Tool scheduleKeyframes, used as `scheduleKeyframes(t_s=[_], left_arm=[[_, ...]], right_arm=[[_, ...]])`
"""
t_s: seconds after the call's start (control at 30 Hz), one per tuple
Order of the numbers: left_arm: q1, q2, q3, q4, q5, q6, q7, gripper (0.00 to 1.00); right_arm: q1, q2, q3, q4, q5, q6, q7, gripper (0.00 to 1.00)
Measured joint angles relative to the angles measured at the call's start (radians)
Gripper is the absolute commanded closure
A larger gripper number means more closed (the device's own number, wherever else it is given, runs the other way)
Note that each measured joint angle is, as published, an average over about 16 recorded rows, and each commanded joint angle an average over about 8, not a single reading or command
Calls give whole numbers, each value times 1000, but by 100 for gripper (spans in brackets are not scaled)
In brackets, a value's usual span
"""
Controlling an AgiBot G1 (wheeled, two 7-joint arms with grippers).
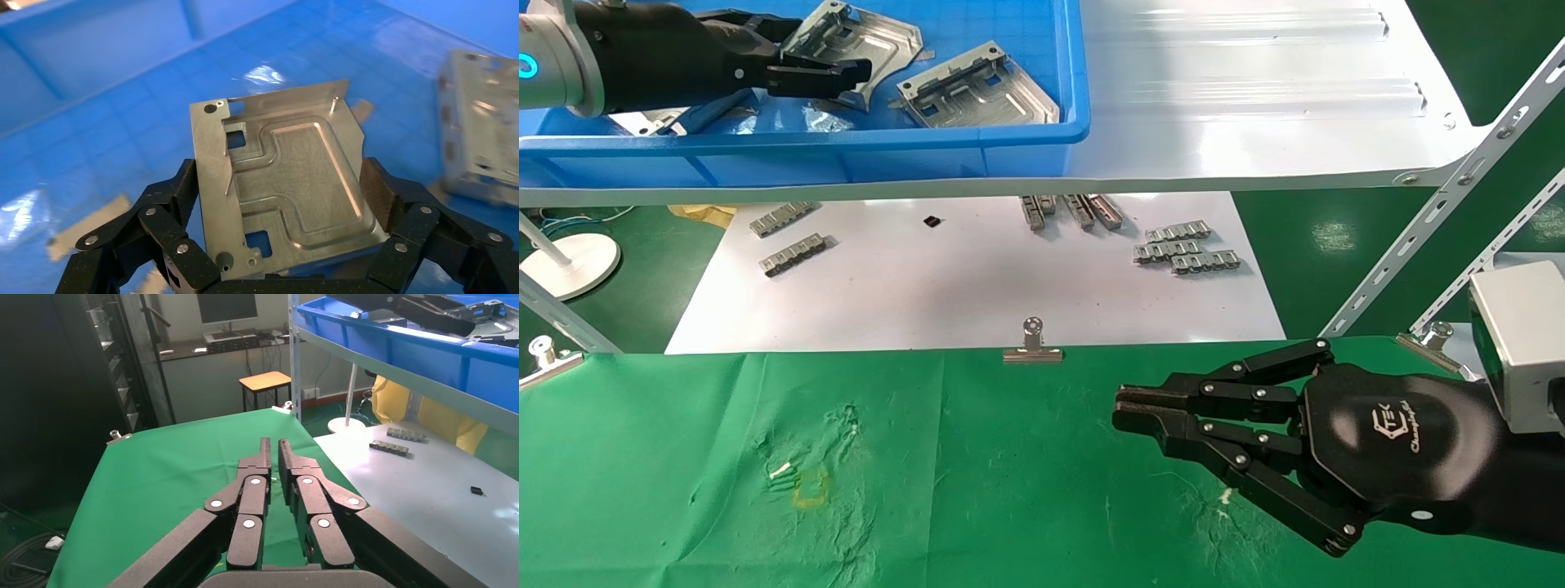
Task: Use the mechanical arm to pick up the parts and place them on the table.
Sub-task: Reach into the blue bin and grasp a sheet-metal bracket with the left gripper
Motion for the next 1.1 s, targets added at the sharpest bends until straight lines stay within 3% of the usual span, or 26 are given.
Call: scheduleKeyframes(t_s=[1.1], left_arm=[[3,-12,-37,39,-52,-19,89,100]], right_arm=[[0,0,0,0,0,0,0,0]])
